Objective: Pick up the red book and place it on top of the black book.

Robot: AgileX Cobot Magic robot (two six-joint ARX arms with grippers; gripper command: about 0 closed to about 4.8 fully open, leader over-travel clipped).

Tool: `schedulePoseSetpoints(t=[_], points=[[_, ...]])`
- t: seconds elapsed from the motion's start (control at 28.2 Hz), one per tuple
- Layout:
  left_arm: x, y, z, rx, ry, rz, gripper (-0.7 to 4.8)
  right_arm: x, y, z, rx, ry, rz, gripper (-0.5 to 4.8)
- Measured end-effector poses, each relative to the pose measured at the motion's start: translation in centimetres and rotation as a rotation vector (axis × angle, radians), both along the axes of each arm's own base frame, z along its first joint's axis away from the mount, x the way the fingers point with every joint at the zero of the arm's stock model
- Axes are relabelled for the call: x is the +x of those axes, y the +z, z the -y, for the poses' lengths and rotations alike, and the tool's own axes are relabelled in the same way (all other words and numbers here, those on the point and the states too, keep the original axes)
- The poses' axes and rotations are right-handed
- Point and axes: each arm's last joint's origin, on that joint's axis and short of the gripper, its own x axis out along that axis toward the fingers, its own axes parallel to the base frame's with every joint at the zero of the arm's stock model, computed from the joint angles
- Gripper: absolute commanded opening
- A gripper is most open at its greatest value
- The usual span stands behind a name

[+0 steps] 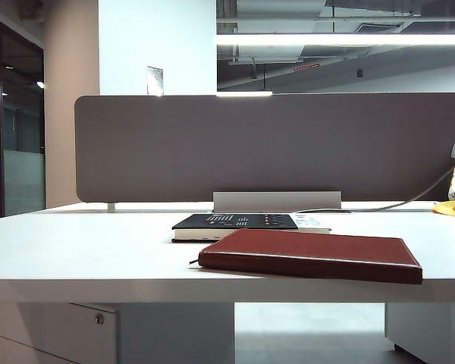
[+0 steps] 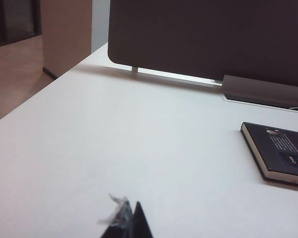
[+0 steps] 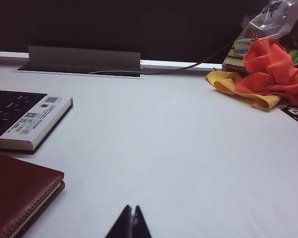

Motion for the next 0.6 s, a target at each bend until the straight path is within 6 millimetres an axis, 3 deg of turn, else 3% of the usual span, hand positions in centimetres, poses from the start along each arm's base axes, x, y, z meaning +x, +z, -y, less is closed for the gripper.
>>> schedulePoseSetpoints(t=[0.5, 0.57, 0.6], points=[[0.0, 0.0, -0.02, -0.004, 0.008, 0.0, -0.06, 0.0, -0.01, -0.09, 0.076, 0.031, 0.001, -0.07], [0.0, 0.0, -0.06, -0.005, 0.021, 0.0, -0.06, 0.0, 0.0, -0.09, 0.076, 0.03, 0.001, 0.54], [0.0, 0.0, -0.06, -0.005, 0.022, 0.0, -0.06, 0.0, 0.01, -0.09, 0.075, 0.03, 0.003, 1.26]])
